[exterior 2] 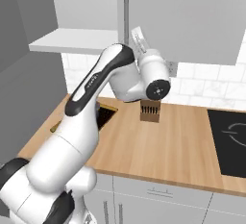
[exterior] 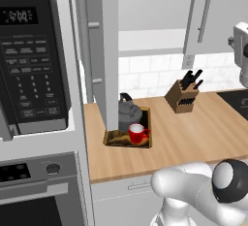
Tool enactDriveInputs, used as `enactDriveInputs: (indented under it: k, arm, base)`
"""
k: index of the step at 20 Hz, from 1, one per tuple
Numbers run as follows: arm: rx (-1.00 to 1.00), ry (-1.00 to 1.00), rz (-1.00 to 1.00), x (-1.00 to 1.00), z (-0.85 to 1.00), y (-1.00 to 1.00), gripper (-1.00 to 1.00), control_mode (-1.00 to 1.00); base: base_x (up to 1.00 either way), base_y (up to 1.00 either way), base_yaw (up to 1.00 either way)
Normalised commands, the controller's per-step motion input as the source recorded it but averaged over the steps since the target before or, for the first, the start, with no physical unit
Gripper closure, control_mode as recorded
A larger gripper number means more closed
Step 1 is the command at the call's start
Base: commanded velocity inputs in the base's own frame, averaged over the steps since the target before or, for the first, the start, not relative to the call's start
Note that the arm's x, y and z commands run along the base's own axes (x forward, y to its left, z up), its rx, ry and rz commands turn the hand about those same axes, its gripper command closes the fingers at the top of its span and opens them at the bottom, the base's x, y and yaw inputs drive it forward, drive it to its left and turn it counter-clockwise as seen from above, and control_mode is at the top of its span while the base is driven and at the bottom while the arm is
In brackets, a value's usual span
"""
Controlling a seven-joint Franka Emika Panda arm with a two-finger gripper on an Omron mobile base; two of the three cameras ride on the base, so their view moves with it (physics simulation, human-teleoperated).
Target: Pick the kettle from the counter and place it on the tray. Then pick the mug from the cabinet and place it on the tray. Then close the cabinet doors.
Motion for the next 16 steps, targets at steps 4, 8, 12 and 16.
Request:
enactDriveInputs:
  k: [4,8,12,16]
  arm:
    - [-0.01,0.1,-0.03,-0.85,0.14,0.07,1.0,-1.0]
    - [-0.04,0.04,0.01,-0.37,-0.03,0.02,1.0,-1.0]
    - [-0.06,0.0,0.0,-0.01,-0.01,0.08,1.0,-1.0]
    - [-0.01,0.0,0.0,-0.21,0.0,0.28,1.0,-1.0]
  base:
    - [0.0,0.0,0.0]
    - [0.0,0.0,0.0]
    - [0.0,0.0,0.0]
    - [0.0,0.0,0.0]
